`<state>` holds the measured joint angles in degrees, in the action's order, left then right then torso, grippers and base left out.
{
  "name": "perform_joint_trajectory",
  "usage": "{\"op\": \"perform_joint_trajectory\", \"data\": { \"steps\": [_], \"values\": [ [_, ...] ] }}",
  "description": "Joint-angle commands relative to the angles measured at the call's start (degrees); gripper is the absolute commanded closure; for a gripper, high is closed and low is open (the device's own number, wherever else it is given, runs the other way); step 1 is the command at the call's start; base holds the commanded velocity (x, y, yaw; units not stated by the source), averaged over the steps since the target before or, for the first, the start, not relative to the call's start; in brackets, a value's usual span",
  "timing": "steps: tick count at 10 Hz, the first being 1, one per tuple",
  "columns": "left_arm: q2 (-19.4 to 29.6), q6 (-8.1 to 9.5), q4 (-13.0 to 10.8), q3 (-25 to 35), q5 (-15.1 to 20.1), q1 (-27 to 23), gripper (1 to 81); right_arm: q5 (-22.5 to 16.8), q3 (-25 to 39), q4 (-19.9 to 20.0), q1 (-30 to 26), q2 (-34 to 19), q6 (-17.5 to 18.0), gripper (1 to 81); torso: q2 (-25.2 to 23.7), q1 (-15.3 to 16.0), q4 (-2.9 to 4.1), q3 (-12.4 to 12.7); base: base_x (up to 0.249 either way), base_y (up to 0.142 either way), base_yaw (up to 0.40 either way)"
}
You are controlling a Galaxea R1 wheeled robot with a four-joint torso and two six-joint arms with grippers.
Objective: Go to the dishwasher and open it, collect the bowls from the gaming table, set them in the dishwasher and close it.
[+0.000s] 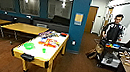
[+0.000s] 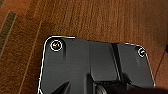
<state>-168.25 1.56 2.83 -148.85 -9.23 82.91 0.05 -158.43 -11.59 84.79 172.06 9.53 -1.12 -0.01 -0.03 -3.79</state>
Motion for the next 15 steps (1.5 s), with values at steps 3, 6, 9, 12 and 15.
{"op": "perform_joint_trajectory", "data": {
  "steps": [3, 6, 9, 12, 15],
  "values": [
    [0.55, 0.02, -0.28, 0.22, 2.46, -2.97, 1.0, -2.86, -0.20, 0.16, -3.00, -0.11, 0.05, 1.0, 0.00, 0.01, 0.00, 0.00, 0.000, -0.129, 0.000],
    [0.55, 0.02, -0.02, 0.22, 2.46, -2.97, 1.0, -2.78, -0.20, 0.17, -2.91, -0.29, 0.05, 1.0, 0.00, 0.01, 0.00, 0.00, 0.000, 0.000, 0.000],
    [0.55, 0.02, -0.02, 0.22, 2.46, -2.96, 1.0, -2.86, -0.20, 0.26, -2.91, -0.29, 0.05, 1.0, 0.00, 0.01, 0.00, 0.00, 0.000, 0.000, 0.000],
    [0.46, 0.02, 0.07, 0.22, 2.46, -2.97, 1.0, -2.86, -0.20, 0.17, -2.91, -0.20, 0.05, 1.0, 0.00, 0.01, 0.00, 0.00, 0.000, 0.000, 0.000],
    [0.55, 0.02, 0.07, 0.22, 2.38, -2.97, 1.0, -2.86, -0.20, 0.17, -2.99, -0.20, 0.05, 1.0, 0.00, 0.01, 0.00, 0.00, 0.000, 0.000, 0.000]
  ]
}}
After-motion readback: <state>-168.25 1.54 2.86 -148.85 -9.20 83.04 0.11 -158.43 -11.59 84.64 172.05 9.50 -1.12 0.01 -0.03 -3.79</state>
